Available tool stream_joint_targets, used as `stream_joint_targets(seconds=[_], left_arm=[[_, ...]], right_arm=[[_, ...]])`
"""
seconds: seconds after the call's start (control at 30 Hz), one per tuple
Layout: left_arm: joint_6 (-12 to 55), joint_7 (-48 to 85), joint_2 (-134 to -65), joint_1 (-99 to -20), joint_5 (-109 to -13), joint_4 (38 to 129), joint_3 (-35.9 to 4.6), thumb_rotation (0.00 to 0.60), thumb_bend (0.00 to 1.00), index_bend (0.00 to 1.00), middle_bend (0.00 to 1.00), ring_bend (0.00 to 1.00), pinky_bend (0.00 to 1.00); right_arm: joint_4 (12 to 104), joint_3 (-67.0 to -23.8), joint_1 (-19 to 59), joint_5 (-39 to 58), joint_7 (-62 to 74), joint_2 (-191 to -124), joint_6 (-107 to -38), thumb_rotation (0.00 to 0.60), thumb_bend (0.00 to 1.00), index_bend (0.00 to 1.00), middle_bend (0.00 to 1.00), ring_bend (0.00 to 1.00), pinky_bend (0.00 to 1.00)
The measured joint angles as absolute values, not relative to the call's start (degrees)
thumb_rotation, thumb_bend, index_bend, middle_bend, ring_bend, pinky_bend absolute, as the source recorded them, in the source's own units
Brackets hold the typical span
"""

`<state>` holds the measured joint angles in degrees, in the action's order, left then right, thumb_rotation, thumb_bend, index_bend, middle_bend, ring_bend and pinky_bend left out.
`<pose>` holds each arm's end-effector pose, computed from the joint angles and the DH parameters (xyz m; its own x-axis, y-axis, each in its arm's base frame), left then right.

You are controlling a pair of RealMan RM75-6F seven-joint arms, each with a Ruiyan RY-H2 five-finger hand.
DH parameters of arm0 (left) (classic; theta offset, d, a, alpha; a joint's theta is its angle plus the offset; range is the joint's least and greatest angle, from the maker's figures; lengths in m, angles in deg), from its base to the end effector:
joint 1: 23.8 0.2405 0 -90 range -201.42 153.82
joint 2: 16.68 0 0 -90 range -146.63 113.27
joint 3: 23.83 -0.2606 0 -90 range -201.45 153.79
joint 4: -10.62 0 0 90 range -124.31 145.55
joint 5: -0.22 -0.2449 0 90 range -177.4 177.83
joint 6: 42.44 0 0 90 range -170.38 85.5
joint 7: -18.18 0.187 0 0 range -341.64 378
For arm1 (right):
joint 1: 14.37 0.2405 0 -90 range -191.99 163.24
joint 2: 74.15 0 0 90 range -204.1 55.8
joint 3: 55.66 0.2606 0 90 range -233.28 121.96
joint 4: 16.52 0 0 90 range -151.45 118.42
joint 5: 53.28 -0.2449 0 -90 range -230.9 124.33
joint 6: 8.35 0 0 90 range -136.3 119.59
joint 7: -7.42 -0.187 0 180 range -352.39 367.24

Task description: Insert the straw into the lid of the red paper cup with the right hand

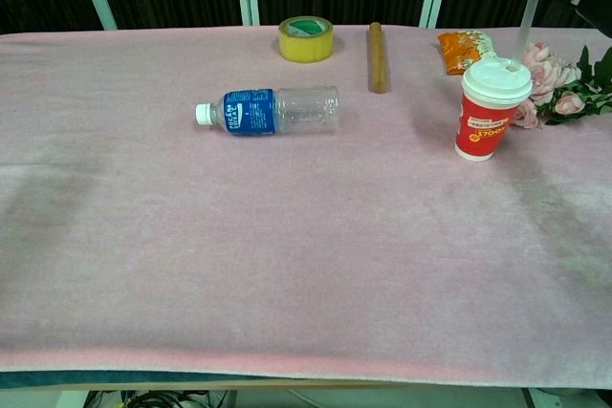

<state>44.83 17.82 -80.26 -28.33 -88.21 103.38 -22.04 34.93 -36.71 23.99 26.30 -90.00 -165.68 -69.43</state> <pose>-0.3209 0.2206 0.1314 0.3944 -0.0149 0.9188 0.9176 -0.0466 -0.3946 -0.2389 -0.4842 0.0491 -0.8992 -0.2091 0.3842 -0.3733 -0.0910 -0.9232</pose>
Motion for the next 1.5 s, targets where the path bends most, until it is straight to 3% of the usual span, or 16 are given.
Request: stream_joint_targets(seconds=[1.5], left_arm=[[44.7,17.8,-80.2,-28.4,-88.1,103.3,-22.0,0.600,0.62,0.07,0.04,0.00,0.00]], right_arm=[[35.0,-37.1,23.8,26.0,-89.8,-165.7,-69.6,0.600,0.36,0.68,0.04,0.03,0.19]])
